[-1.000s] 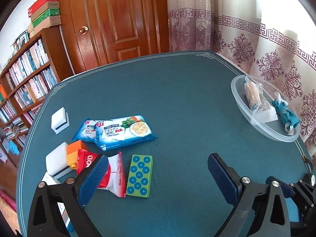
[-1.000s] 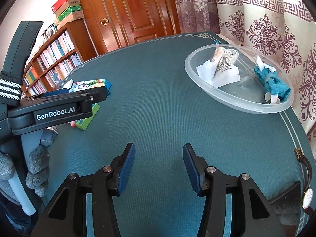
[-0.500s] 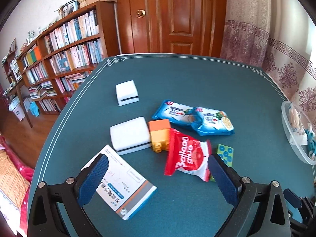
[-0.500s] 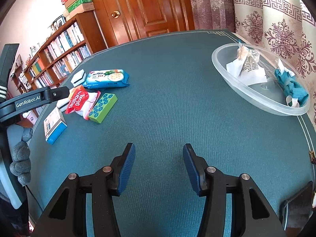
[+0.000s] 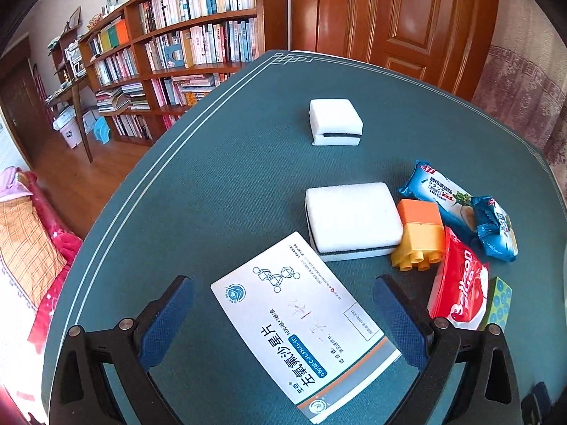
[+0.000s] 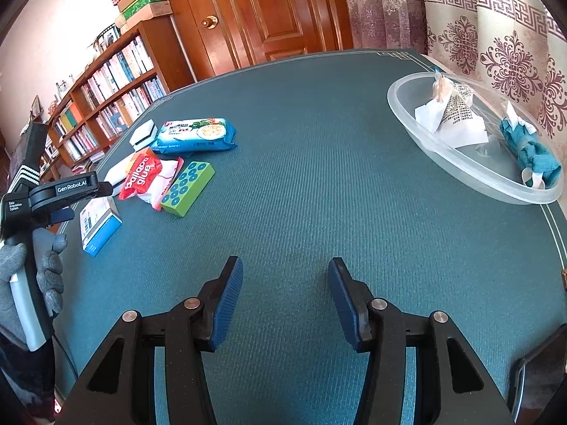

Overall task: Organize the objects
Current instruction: 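Move the left tool back over the white medicine box, then grasp the white medicine box with the left tool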

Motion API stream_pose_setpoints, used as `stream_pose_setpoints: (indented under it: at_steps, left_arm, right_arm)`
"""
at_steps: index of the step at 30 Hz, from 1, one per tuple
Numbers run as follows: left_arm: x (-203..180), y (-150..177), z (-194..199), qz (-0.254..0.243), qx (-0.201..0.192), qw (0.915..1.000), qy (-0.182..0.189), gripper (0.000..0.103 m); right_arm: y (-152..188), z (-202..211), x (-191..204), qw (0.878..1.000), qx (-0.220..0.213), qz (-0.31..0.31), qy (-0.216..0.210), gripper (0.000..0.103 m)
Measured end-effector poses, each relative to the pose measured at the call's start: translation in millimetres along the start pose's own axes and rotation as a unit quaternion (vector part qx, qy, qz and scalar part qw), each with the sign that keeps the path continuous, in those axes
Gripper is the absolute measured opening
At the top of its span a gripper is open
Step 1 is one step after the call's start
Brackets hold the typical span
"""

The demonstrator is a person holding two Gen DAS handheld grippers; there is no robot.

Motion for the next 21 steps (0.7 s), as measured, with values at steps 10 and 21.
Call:
stream_pose_setpoints:
  at_steps: [10,21]
  left_arm:
    - [-3,11,-8,-0.001,0.026,0.9997,0.004,0.102]
    - [12,20,-3,-0.010,0.021,0.9996,0.016,0.102]
  right_arm:
    - [0,0,0,1.000,0.000,0.001,0.001,0.052]
    - [0,-5,11,1.000,0.005,0.013,-0.004,0.052]
Point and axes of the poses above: each gripper's, at about its wrist camera, not at the fingertips, and z roughly against the way its jaws point, x to its left, y to its underside, the point moved 5 cm from there along -z, roughly the way its jaws point, and after that the axes turned 13 degrees about -x, right-handed, at the moved point
